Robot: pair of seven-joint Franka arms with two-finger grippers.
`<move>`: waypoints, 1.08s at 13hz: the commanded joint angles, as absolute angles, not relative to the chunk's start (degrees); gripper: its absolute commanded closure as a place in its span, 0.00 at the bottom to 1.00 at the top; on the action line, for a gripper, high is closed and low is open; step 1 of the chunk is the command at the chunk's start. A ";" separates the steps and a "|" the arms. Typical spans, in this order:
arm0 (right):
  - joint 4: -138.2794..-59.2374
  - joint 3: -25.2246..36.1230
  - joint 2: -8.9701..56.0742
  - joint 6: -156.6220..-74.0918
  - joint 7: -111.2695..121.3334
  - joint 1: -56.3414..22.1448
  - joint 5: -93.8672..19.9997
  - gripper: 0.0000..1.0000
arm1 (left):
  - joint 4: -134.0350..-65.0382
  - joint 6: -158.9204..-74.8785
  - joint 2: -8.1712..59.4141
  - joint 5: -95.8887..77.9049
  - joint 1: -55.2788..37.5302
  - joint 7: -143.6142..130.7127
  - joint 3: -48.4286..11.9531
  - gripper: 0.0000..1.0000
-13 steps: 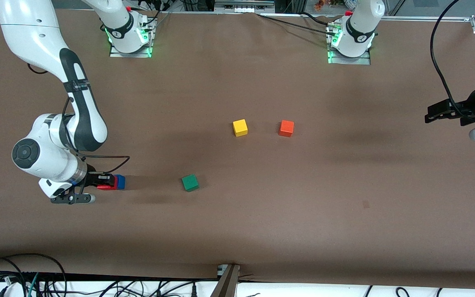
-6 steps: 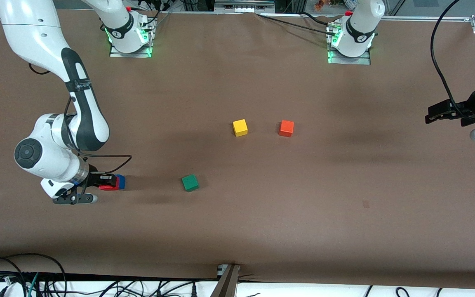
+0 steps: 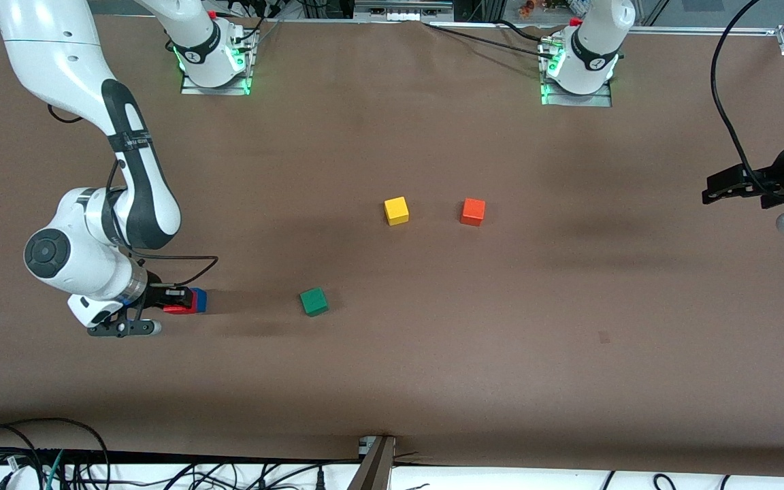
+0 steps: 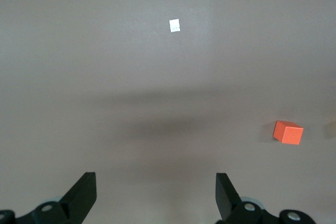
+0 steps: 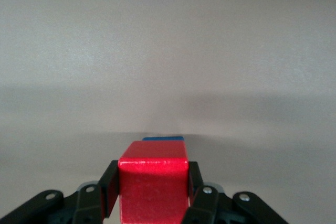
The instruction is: Pass red block to right arm, stack on blue
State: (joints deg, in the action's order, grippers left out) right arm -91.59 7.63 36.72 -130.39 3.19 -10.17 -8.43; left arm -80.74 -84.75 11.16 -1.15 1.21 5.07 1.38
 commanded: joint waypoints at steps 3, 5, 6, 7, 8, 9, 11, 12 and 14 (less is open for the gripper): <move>-91.05 7.65 36.21 -127.71 2.64 -10.28 -8.26 0.86 | -79.19 -84.46 11.87 -1.85 1.23 4.75 1.49 0.00; -91.05 7.65 36.12 -127.27 2.64 -10.28 -8.35 0.86 | -79.19 -84.46 11.87 -1.85 1.23 4.75 1.49 0.00; -91.05 7.65 36.12 -127.18 2.64 -10.28 -8.44 0.86 | -79.19 -84.46 11.87 -1.85 1.23 4.75 1.49 0.00; -91.05 7.65 36.04 -126.57 2.64 -10.28 -8.44 0.86 | -79.19 -84.46 11.87 -1.85 1.23 4.75 1.49 0.00; -91.05 7.65 36.04 -126.30 2.64 -10.28 -8.44 0.86 | -79.19 -84.46 11.87 -1.93 1.23 4.75 1.49 0.00; -91.05 7.65 35.95 -126.30 2.64 -10.28 -8.35 0.86 | -79.19 -84.46 11.87 -1.93 1.23 4.75 1.49 0.00; -91.05 7.65 35.86 -126.30 2.64 -10.28 -8.44 0.86 | -79.19 -84.46 11.87 -1.93 1.23 4.75 1.49 0.00; -91.05 7.65 35.95 -126.30 2.64 -10.28 -8.35 0.85 | -79.19 -84.46 11.87 -1.93 1.23 4.75 1.49 0.00; -91.05 7.65 35.95 -126.39 2.72 -10.20 -8.35 0.85 | -79.19 -84.46 11.87 -1.93 1.23 4.75 1.49 0.00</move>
